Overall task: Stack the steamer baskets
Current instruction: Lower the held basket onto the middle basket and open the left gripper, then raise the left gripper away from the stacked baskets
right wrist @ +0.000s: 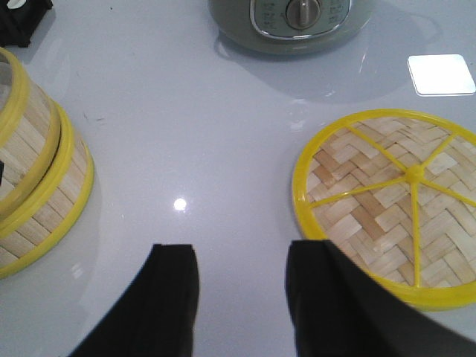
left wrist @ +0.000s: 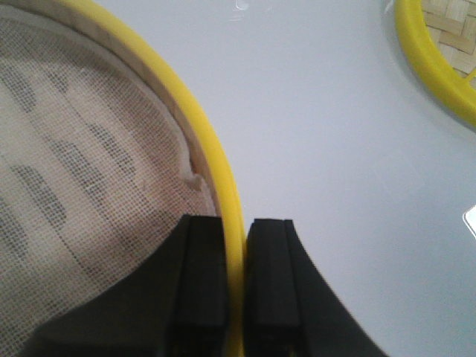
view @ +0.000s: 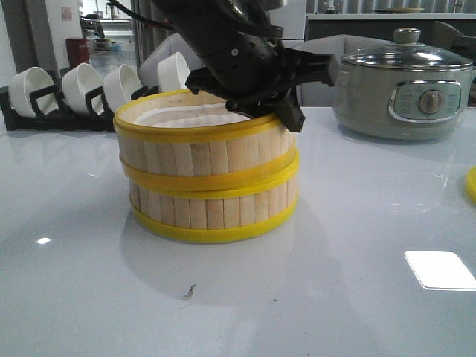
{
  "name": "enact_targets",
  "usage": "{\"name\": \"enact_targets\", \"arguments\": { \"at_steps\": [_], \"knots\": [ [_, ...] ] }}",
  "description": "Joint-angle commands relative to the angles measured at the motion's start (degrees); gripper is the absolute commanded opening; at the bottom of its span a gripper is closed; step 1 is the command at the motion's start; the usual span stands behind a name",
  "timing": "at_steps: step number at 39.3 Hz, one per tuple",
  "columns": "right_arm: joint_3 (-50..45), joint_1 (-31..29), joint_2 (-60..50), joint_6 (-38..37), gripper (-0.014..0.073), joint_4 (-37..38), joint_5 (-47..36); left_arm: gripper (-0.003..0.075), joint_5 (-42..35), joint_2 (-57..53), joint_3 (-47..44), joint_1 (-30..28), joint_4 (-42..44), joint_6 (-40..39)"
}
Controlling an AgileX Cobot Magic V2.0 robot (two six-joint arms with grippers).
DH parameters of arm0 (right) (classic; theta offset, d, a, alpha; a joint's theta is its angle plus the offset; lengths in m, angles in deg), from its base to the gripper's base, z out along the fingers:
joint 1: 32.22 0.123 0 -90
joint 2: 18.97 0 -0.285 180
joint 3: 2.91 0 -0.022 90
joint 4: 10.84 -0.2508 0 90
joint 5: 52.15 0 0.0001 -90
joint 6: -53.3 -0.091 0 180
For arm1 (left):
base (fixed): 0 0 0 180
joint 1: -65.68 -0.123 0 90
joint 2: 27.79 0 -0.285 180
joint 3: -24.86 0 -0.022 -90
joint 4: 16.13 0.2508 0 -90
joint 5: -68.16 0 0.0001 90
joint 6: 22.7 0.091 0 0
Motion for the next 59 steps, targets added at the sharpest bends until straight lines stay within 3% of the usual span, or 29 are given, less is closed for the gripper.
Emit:
{"name": "enact_targets", "arguments": {
  "at_steps": [1,22,25,34,37,47,49,51,54,56,59],
  "knots": [
    [2.26,-0.32,-0.23,0.74,0.0392,0.05,-4.72,0.0087,-5.23,-2.34,2.41,1.25,-1.81,-0.04],
    [2.26,-0.32,-0.23,0.74,0.0392,0.05,-4.72,0.0094,-3.14,-1.99,2.41,1.25,-2.21,-0.04],
    [2.26,-0.32,-0.23,0.74,0.0392,0.05,-4.72,0.0144,-3.14,-2.24,2.41,1.25,-2.21,-0.04],
    [2.26,-0.32,-0.23,0.74,0.0392,0.05,-4.72,0.0412,-4.25,-4.22,2.41,1.14,-2.0,-0.04],
    [2.26,-0.32,-0.23,0.74,0.0392,0.05,-4.72,0.0446,-4.46,-4.9,2.41,1.0,-1.34,-0.04],
    [2.26,-0.32,-0.23,0.74,0.0392,0.05,-4.72,0.0424,-4.63,-8.44,2.41,-0.22,0.36,-0.04],
    [2.26,-0.32,-0.23,0.74,0.0392,0.05,-4.72,0.0372,-4.73,-9.34,2.41,-1.1,0.5,-0.04],
    [2.26,-0.32,-0.23,0.74,0.0392,0.05,-4.72,0.0274,-4.5,-10.32,2.41,-2.03,0.5,-0.04],
    [2.26,-0.32,-0.23,0.74,0.0392,0.05,-4.72,0.0071,-3.86,-11.95,2.41,-3.77,0.5,-0.04],
    [2.26,-0.32,-0.23,0.74,0.0392,0.05,-4.72,0.0117,-3.82,-13.57,2.41,-5.53,0.62,-0.04],
    [2.26,-0.32,-0.23,0.74,0.0392,0.05,-4.72,0.0102,-3.25,-15.93,2.41,-8.46,0.62,-0.04]
  ]
}}
